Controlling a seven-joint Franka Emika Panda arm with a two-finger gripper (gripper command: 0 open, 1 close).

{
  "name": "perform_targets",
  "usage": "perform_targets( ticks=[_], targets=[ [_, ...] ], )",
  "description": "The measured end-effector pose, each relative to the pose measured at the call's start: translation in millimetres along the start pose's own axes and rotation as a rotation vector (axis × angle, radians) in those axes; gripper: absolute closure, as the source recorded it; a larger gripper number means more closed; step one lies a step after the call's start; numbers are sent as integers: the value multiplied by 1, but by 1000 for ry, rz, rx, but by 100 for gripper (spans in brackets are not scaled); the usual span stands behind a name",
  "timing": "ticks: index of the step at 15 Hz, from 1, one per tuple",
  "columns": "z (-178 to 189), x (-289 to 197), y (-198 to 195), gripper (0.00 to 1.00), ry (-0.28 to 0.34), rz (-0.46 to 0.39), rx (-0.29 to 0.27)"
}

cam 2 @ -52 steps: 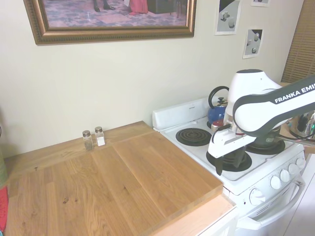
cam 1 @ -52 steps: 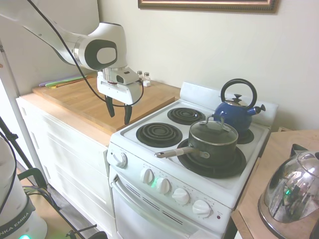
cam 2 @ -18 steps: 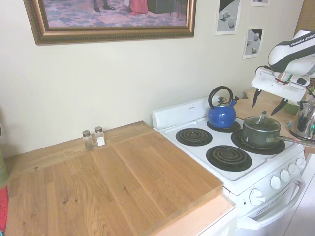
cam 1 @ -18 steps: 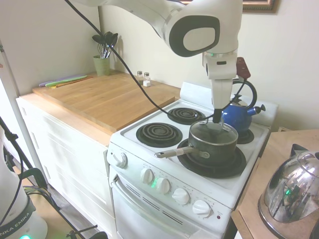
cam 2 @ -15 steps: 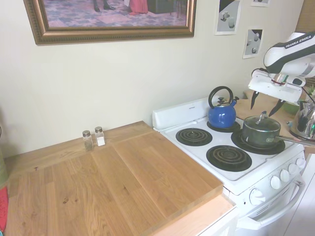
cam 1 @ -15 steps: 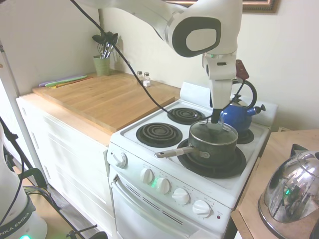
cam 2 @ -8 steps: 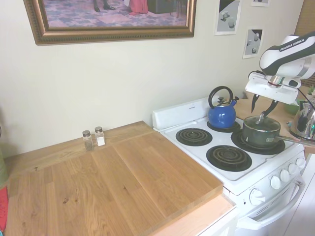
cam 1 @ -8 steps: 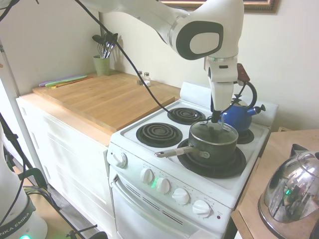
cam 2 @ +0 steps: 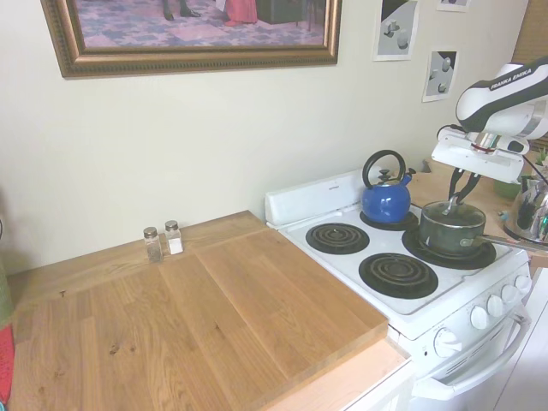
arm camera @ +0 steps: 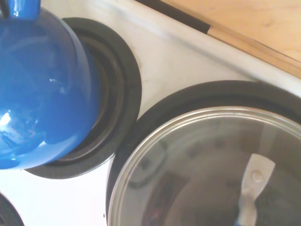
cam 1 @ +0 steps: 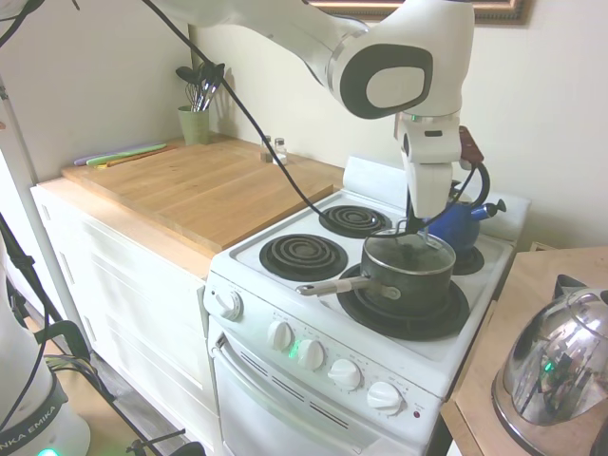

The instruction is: Uncover the lid of the pot

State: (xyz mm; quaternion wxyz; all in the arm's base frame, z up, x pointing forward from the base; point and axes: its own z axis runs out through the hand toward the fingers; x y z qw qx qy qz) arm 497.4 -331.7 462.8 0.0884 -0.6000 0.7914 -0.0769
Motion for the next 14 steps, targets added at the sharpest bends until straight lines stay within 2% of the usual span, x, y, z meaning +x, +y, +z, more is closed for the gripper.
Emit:
perform_targets(
  ticks=[5, 9, 11, 14],
  targets=[
    [-8, -3, 0, 100, 11, -24, 10],
    [-56, -30, 19, 100, 57, -79, 68],
    [-84, -69, 37, 100, 103, -132, 107],
    [-119, -182, 55, 100, 158, -274, 165]
  ],
)
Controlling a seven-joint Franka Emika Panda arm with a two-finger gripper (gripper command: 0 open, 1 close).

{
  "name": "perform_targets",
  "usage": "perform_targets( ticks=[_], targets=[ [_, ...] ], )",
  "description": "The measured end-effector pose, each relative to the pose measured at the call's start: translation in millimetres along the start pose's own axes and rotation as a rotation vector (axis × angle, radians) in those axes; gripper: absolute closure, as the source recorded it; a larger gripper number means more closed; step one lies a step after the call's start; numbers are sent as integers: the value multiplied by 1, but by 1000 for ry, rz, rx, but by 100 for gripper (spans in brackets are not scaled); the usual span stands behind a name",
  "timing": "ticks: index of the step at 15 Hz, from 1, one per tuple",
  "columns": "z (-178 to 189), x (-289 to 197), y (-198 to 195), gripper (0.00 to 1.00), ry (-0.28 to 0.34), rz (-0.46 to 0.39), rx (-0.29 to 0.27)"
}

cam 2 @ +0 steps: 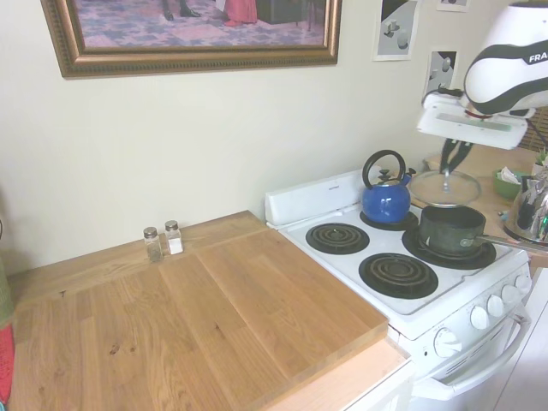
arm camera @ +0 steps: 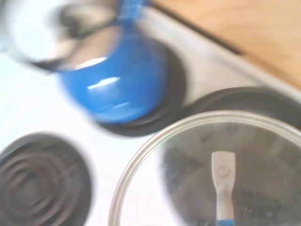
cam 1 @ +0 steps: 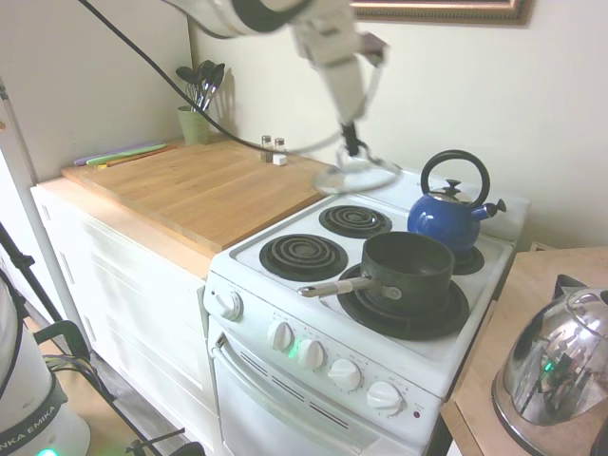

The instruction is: Uncover the lid of the pot

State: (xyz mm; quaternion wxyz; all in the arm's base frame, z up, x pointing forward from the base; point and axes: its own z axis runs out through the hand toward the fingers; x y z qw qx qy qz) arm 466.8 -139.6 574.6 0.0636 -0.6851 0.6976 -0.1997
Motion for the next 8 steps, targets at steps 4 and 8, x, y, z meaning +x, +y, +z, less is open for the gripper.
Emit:
perform_targets(
  ticks=[4, 8],
  targets=[
    [-7, -112, -22, 100, 16, -147, -13],
    [15, -177, -27, 100, 50, -267, -56]
  ],
)
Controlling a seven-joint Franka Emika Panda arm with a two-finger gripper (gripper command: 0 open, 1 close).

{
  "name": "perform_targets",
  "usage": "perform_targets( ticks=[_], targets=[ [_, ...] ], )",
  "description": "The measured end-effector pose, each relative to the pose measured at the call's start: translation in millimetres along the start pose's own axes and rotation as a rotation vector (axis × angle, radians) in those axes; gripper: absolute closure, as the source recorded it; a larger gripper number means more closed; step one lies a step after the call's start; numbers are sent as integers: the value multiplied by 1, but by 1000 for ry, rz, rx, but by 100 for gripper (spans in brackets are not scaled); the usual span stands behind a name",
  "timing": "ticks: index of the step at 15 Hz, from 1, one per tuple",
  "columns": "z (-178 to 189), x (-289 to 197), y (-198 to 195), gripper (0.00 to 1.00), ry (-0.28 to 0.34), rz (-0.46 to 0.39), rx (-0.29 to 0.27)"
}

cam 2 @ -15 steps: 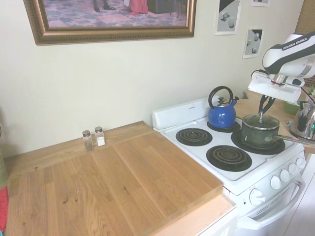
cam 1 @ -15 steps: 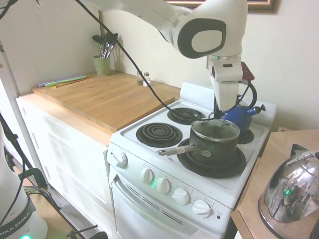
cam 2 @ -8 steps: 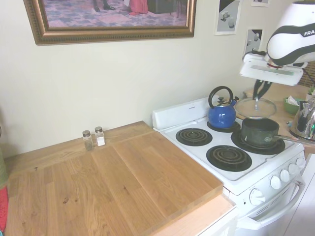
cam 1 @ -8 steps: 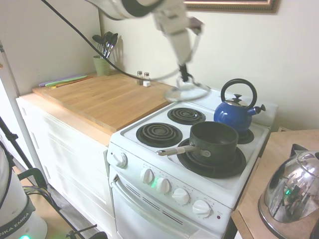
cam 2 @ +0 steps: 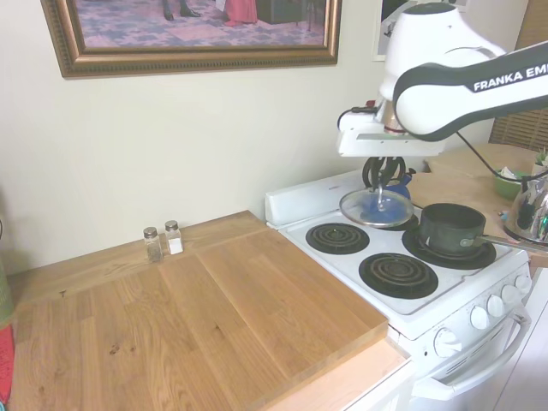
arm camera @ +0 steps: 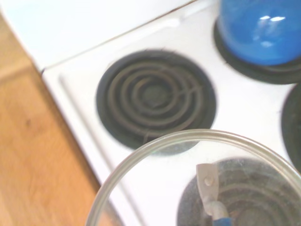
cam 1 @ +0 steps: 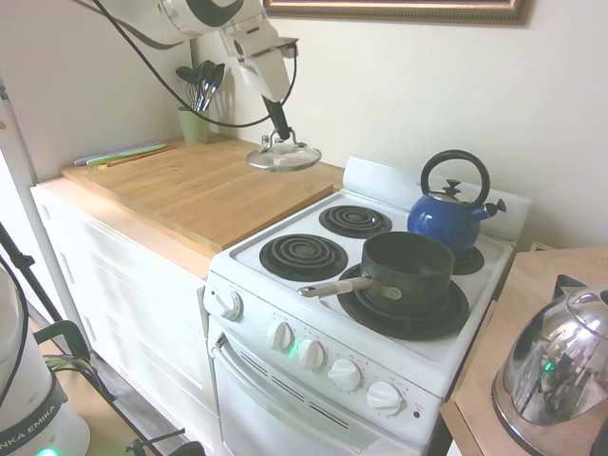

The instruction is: Uncover the lid of the pot

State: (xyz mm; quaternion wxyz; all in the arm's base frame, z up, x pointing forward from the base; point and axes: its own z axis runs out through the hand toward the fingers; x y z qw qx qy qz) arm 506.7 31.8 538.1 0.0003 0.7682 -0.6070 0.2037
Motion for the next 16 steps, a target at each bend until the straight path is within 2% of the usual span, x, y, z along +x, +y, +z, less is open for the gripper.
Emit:
perform_targets(
  ticks=[4, 6, 12, 16],
  targets=[
    [29, -91, -18, 100, 91, -78, -53],
    [49, -124, -28, 100, 111, -110, -100],
    [117, -173, -62, 100, 102, -201, -223],
    [135, -178, -68, 100, 75, -261, -267]
  ],
)
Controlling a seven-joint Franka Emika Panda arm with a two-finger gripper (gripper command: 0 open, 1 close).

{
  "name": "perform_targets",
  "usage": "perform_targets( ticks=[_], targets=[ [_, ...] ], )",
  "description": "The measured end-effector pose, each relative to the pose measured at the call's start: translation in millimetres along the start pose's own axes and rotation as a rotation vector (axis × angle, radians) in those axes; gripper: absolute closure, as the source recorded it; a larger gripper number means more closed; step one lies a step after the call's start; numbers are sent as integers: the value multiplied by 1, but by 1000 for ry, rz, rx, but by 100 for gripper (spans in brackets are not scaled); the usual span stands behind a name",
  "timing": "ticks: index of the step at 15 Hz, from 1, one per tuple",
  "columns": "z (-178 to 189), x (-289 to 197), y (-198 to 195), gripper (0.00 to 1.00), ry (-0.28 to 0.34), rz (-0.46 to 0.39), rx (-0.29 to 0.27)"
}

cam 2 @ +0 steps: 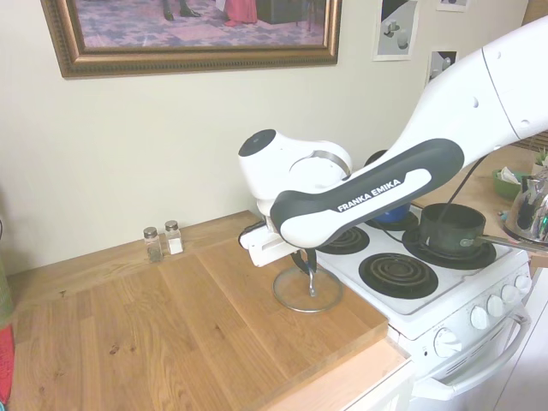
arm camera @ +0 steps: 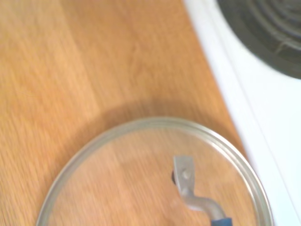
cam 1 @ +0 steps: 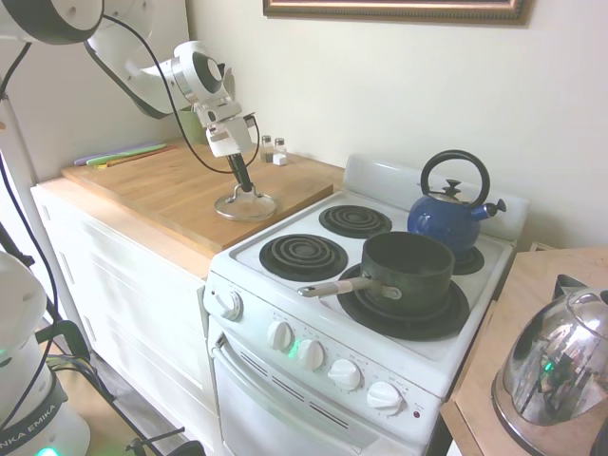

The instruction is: Uncover the lid of the pot

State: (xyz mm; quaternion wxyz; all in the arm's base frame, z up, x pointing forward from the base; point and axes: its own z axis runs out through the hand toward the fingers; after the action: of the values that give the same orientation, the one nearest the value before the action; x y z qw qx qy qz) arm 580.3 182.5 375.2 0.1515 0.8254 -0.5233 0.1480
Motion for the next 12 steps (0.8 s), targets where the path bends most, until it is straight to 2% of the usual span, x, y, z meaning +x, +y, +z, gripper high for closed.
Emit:
perform_targets(
  ticks=[1, 3, 5, 12],
  targets=[
    [0, 1, -1, 0, -21, -29, -13],
    [-2, 1, 0, 0, -85, -101, -40],
    [-3, 3, 0, 0, -126, -138, -49],
    [-1, 15, 1, 0, -195, -214, -42]
  ],
)
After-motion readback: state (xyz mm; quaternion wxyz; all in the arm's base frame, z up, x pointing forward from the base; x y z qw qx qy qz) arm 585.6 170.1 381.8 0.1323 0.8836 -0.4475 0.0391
